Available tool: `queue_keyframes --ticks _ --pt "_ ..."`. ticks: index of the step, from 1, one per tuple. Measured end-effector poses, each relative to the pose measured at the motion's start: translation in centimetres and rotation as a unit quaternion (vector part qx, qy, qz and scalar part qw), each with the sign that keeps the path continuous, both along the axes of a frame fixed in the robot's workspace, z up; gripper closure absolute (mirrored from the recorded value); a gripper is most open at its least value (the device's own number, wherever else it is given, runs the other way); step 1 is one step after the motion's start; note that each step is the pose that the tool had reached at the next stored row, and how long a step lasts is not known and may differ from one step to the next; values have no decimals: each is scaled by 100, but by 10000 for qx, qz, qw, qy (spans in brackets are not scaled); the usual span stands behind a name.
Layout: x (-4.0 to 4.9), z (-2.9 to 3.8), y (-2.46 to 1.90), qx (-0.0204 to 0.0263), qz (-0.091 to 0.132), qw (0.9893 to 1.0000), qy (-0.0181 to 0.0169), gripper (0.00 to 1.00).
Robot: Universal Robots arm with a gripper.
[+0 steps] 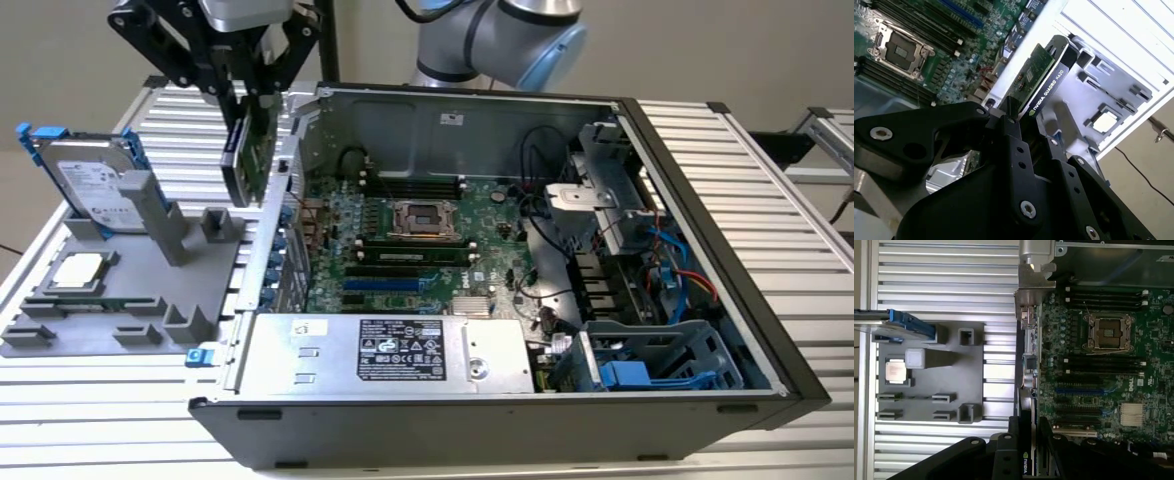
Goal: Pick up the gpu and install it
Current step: 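Pick up the gpu and move the gpu toward the slot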
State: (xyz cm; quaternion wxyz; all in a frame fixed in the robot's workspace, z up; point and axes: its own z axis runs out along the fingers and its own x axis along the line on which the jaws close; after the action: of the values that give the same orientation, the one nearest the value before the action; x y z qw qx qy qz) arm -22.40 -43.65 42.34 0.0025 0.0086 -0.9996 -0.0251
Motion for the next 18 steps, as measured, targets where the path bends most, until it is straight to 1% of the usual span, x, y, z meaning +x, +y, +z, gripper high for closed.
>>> queue_keyframes --ticks 6,18 --pt "116 3 0 0 28 10000 0 100" --pt "290 3 1 0 108 9999 0 100"
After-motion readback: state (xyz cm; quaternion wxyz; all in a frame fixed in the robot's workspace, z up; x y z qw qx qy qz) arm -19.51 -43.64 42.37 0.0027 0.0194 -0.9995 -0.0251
